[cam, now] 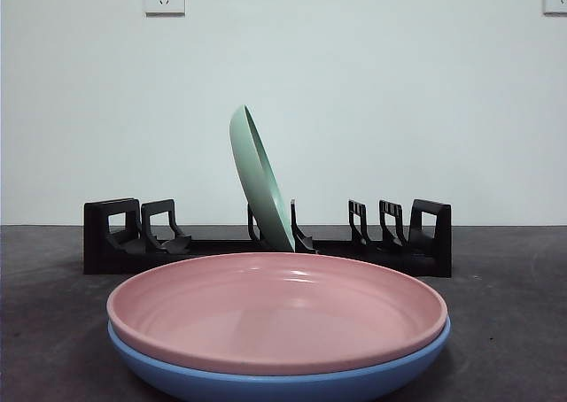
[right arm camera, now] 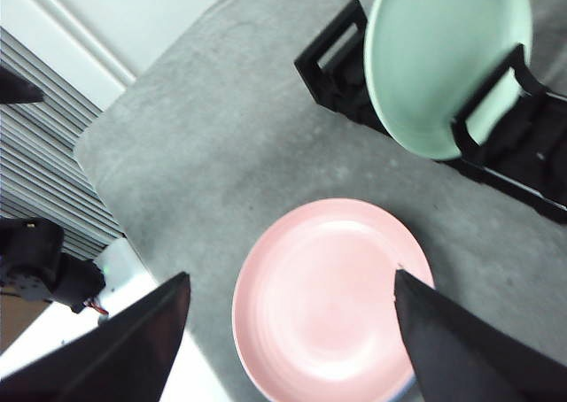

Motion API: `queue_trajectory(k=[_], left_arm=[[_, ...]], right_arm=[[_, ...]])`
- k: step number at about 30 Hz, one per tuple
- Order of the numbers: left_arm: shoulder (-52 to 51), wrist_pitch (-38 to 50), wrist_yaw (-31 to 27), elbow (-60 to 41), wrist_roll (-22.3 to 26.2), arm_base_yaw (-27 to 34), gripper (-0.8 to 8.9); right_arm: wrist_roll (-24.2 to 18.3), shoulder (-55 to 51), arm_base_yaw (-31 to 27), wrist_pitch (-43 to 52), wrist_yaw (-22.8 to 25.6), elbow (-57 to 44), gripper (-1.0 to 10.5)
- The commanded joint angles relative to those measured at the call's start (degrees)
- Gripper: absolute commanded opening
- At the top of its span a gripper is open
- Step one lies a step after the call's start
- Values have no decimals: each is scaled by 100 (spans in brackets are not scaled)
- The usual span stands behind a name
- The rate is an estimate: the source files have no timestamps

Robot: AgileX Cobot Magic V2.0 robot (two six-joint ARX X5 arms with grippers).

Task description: Place the plate

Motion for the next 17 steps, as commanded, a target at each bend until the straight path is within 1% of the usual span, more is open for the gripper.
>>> queue_trajectory(k=[1, 3, 4, 8, 11, 17], left_arm=[[-155, 37, -63, 129, -57, -24, 569], [-278, 39, -63, 129, -116, -22, 504], [-326, 37, -63, 129, -133, -22, 491], [-446, 26, -63, 129, -197, -22, 491], [-472, 13, -63, 129, -289, -22, 491], [-494, -138, -59, 138, -323, -24, 492]], right_arm=[[415, 313, 199, 431, -11, 96, 365], [608, 540, 348, 750, -13, 120, 365], [678, 688, 431, 890, -9, 160, 365], [831, 1447, 678, 1051, 35, 597, 366], [973, 2166, 796, 1008, 94, 1178, 366], [992, 3672, 951, 787, 616, 2651, 391]])
